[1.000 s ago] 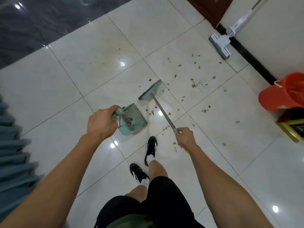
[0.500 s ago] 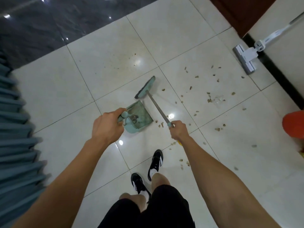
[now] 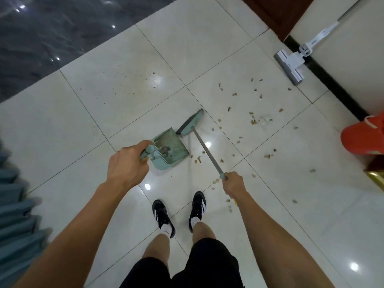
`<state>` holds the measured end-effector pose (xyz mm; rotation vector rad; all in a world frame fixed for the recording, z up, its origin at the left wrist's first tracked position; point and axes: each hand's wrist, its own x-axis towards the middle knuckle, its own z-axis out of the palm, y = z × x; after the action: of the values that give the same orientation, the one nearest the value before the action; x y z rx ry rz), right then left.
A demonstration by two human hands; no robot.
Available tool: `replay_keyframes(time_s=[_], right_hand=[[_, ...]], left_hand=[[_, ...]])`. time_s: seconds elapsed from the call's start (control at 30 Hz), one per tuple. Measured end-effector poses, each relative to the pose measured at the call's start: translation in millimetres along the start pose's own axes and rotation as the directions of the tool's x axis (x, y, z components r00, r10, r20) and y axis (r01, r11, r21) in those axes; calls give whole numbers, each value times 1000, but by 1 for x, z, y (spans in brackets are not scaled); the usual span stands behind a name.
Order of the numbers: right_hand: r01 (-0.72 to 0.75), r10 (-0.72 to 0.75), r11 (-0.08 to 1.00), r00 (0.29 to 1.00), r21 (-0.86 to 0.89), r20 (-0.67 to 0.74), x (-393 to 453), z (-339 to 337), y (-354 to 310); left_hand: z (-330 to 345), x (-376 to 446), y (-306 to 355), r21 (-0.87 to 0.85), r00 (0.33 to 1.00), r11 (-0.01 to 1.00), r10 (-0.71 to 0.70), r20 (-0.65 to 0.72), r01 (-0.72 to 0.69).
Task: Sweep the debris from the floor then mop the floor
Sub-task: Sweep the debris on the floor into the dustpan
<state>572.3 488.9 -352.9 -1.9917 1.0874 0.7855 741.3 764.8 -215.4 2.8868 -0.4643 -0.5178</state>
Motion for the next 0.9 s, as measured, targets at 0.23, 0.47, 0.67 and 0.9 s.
replay_keyframes(time_s=[0.23, 0.47, 0.67, 0.9], right_hand=[[-215, 219, 975, 973, 65, -71, -72, 26, 59], [-168, 197, 972, 963, 164, -183, -110, 48, 46], [-90, 159, 968, 942, 235, -294, -97, 46, 5], [-39, 128, 953, 951, 302, -281, -42, 7, -38]], left_hand=[[-8, 3, -18, -7, 988, 988, 156, 10, -156], [-4, 11, -15, 13, 956, 956, 291, 34, -292], [-5, 25, 3, 46, 931, 930, 362, 50, -364], [-14, 63, 30, 16, 921, 922, 387, 48, -388]])
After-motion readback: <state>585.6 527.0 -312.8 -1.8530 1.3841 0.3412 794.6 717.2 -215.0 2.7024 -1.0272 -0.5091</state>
